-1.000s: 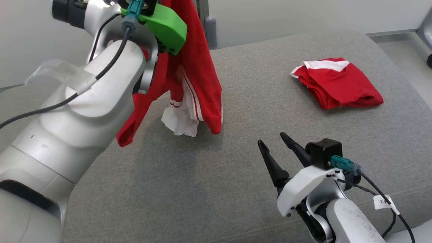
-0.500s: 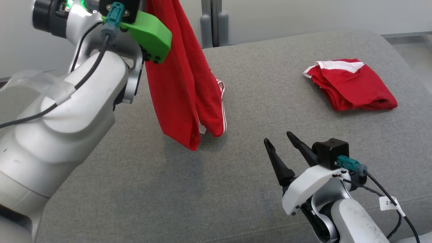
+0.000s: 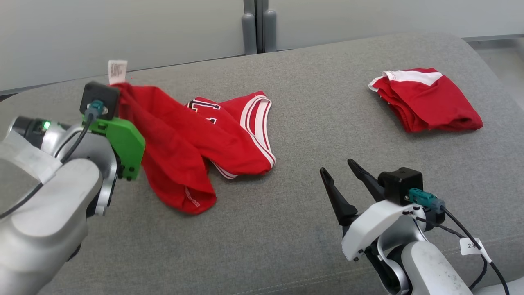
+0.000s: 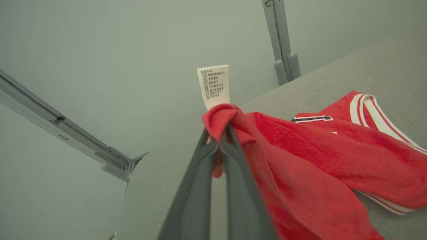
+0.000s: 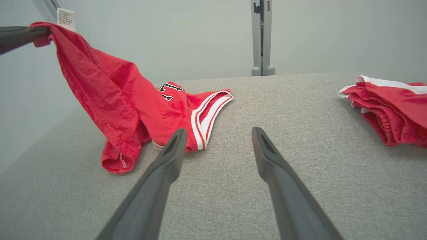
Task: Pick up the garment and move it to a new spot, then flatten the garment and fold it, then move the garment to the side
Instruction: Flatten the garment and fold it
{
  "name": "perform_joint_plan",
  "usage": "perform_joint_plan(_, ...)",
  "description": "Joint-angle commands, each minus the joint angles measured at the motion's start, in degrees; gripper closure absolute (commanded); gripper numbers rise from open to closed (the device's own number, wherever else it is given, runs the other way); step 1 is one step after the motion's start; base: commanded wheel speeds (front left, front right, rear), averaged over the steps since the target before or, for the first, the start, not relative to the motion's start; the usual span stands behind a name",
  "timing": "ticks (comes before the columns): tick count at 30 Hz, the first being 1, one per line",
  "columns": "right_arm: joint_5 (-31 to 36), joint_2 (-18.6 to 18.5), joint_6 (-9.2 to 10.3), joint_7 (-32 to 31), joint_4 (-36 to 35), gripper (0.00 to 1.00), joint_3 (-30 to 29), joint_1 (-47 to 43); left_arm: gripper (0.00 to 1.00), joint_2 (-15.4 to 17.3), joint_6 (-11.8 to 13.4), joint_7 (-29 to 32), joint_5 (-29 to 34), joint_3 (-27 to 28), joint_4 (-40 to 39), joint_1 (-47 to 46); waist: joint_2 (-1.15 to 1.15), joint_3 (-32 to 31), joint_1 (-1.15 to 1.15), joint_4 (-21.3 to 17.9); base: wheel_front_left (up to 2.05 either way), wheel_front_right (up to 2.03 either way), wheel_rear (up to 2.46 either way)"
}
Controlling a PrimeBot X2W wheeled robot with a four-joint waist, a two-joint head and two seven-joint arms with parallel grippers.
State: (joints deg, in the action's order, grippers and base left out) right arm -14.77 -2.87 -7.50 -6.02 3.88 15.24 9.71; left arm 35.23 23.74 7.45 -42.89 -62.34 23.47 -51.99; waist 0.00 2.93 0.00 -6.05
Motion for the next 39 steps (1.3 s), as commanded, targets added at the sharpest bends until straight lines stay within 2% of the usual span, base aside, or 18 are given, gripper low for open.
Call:
perform_joint_plan(1,0.37,-0.08,0.02,-0.22,-0.32,0.0,0.06,0.14,1.0,0.35,-0.44,-0.13,-0.64,-0.19,0.77,1.75,0.0,0.14,0.0,-0.1,0.0,0.0,0.0)
perform_joint_plan(8,0.61,-0.08,0.02,-0.69,-0.45,0.0,0.45,0.15,1.0,0.66,-0.52,0.43,-3.09,-0.5,5.71,6.25,0.0,0.08,0.0,-0.36,0.0,0.0,0.0)
perform_joint_plan(9,0.61,-0.08,0.02,-0.77,-0.45,0.0,0.49,0.13,0.66,0.63,-0.21,0.16,-3.3,-0.31,6.49,6.72,0.0,0.01,0.0,-0.39,0.0,0.0,0.0)
perform_joint_plan(10,0.64,-0.08,0.02,-0.82,-0.4,0.0,0.52,0.1,0.11,0.68,0.15,-0.23,-3.6,-0.09,7.46,7.28,0.0,-0.09,0.0,-0.4,0.0,0.0,0.0)
perform_joint_plan(11,0.68,-0.08,0.02,-0.8,-0.38,0.0,0.57,0.07,0.04,0.68,0.6,-0.69,-3.99,0.31,8.38,7.77,0.0,-0.17,0.0,-0.41,0.0,0.0,0.0)
perform_joint_plan(12,0.68,-0.07,0.02,-0.83,-0.38,0.0,0.64,0.0,0.07,0.53,1.44,-1.19,-4.11,0.68,9.3,7.87,0.0,-0.28,0.0,-0.43,0.0,0.0,0.0)
perform_joint_plan(13,0.69,-0.07,0.02,-0.91,-0.42,0.0,0.7,-0.11,0.29,0.5,2.13,-1.7,-4.0,0.95,10.12,7.83,0.0,-0.37,0.0,-0.43,0.0,0.0,0.0)
perform_joint_plan(14,0.72,-0.08,0.02,-0.98,-0.44,0.0,0.75,-0.2,0.29,0.46,2.59,-2.52,-4.08,1.34,10.9,8.0,0.0,-0.48,0.0,-0.44,0.0,0.0,0.0)
perform_joint_plan(15,0.72,-0.08,0.02,-0.97,-0.45,0.0,0.86,-0.28,0.87,0.51,2.88,-3.3,-3.81,1.53,11.62,7.82,0.0,-0.57,0.0,-0.47,0.0,0.0,0.0)
perform_joint_plan(16,0.7,-0.08,0.02,-1.06,-0.43,0.0,0.96,-0.27,1.0,0.51,3.05,-4.08,-3.41,1.62,12.21,7.43,0.0,-0.64,0.0,-0.5,0.0,0.0,0.0)
perform_joint_plan(24,0.47,-0.08,0.02,-1.38,-0.29,0.0,2.4,0.31,1.0,-0.13,0.87,-6.83,-0.25,0.8,16.99,1.03,0.0,-0.78,0.0,-1.51,0.0,0.0,0.0)
perform_joint_plan(25,0.45,-0.07,0.02,-1.38,-0.21,0.0,2.59,0.38,0.58,-0.2,0.99,-7.17,0.28,0.65,17.46,0.09,0.0,-0.71,0.0,-1.75,0.0,0.0,0.0)
perform_joint_plan(26,0.43,-0.08,0.02,-1.43,-0.14,0.0,2.75,0.5,0.03,-0.2,1.05,-7.29,0.58,0.6,18.02,-0.66,0.0,-0.61,0.0,-2.05,0.0,0.0,0.0)
perform_joint_plan(27,0.49,-0.09,0.02,-1.45,-0.09,0.0,2.79,0.6,0.06,-0.21,1.58,-7.83,0.82,0.9,18.59,-1.37,0.0,-0.52,0.0,-2.3,0.0,0.0,0.0)
perform_joint_plan(29,0.58,-0.08,0.02,-1.37,-0.07,0.0,2.73,0.71,0.0,-0.03,2.28,-8.48,1.11,1.3,19.45,-2.28,0.0,-0.37,0.0,-2.78,0.0,0.0,0.0)
perform_joint_plan(39,1.35,-0.08,0.02,-1.85,-0.53,0.0,1.23,-0.01,0.0,-0.62,3.67,-11.66,-0.2,3.28,20.4,-2.48,0.0,-0.35,0.0,-2.5,0.0,0.0,0.0)
